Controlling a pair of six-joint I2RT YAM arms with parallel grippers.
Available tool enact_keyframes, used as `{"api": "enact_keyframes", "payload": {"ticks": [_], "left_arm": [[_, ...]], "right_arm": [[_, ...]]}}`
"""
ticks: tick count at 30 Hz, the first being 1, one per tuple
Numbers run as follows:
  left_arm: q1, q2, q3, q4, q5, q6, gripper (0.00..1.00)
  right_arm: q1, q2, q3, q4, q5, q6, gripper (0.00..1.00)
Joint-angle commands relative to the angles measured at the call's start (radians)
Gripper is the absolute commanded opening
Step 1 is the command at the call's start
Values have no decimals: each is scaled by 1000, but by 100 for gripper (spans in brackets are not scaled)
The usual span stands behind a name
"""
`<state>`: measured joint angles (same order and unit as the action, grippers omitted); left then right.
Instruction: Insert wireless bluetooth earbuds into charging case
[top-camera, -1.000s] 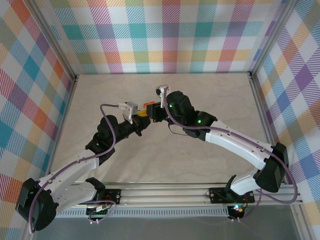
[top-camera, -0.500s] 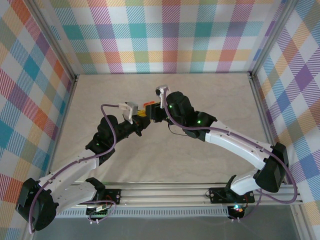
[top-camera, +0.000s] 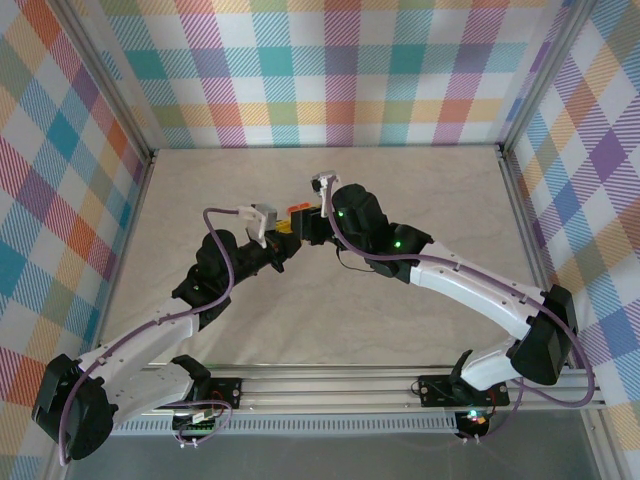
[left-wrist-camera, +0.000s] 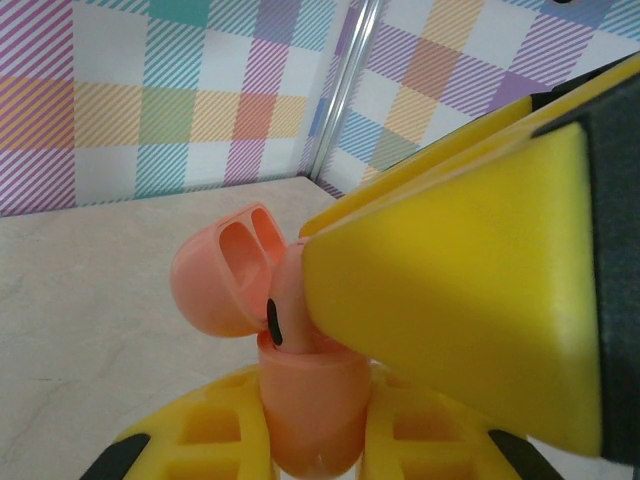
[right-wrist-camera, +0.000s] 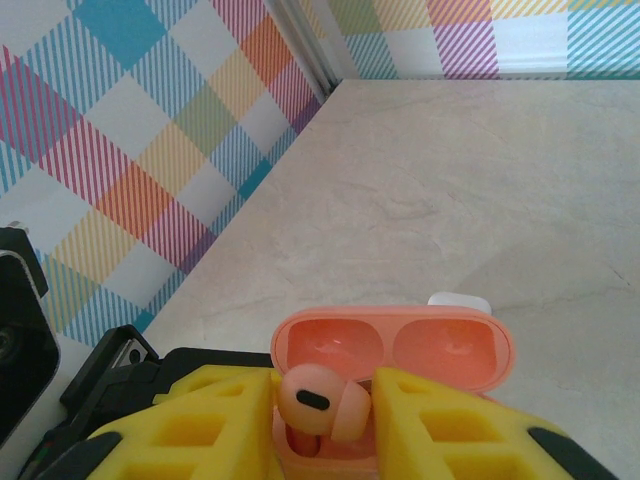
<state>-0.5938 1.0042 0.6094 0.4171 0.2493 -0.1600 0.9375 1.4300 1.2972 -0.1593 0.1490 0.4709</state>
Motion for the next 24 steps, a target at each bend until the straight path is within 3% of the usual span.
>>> {"api": "enact_keyframes", "payload": {"ticks": [1,24], "left_arm": [[-6,-21,35,118,-4,16,0],[-6,-7,24,108,23,20,0]], "right_arm": [[7,6,-6,-95,21,10,33],[7,-51,95,-186,-43,-9,38]]}}
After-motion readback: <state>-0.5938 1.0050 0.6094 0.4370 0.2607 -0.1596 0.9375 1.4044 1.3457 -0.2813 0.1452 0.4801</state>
